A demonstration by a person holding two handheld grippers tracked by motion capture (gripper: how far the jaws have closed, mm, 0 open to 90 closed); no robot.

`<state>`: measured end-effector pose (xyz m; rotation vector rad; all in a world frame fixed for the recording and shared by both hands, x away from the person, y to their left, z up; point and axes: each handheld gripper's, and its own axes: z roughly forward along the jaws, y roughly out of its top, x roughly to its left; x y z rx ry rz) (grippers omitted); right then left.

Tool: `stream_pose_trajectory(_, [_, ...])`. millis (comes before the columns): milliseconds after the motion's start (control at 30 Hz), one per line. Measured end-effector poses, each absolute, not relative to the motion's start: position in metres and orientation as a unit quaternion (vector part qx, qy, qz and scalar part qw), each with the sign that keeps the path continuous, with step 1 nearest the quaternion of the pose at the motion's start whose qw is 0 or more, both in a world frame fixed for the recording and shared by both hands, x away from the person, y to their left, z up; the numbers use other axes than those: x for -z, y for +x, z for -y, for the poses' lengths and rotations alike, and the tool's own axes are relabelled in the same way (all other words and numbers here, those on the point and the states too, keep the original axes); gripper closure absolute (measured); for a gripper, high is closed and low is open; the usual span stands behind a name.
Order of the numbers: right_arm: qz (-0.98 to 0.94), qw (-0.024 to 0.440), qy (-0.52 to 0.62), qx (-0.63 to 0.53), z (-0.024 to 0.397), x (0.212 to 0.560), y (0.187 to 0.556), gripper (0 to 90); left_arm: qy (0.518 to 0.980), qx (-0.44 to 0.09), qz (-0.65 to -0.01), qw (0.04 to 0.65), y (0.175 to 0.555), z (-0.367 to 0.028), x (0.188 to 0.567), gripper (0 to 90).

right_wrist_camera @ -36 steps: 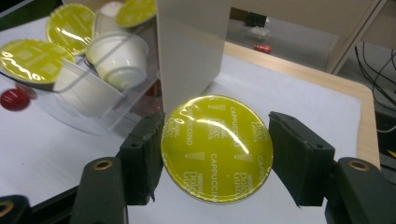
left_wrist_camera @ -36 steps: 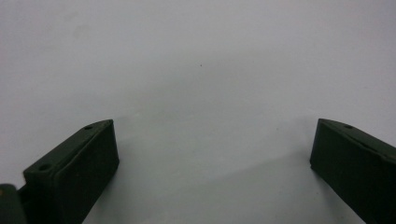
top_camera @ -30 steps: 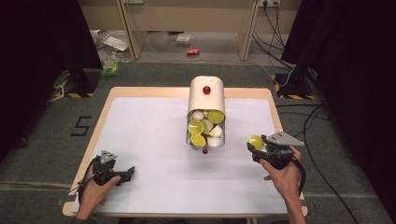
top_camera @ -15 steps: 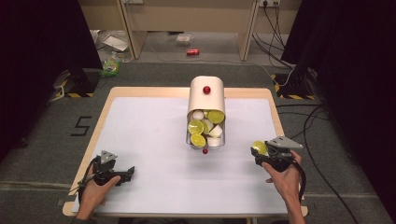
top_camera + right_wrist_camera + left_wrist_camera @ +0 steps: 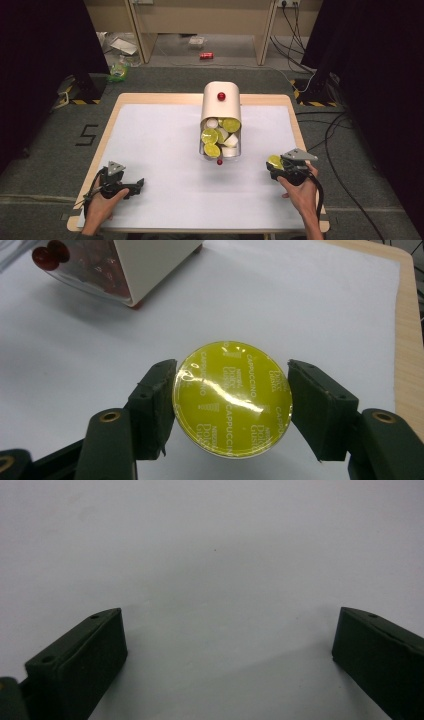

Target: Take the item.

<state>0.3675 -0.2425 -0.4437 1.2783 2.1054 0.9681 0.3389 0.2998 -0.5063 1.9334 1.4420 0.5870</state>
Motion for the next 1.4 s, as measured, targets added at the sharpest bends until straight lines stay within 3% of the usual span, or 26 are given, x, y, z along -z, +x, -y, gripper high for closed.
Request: stream_pose_trajectory(1400, [-0.792,0.222,0.467,-0.323,0.237,0.467,0.373,38.6,0.737,-0.224,-0.55,0.324,0.339,-0.3,0.506,0.0])
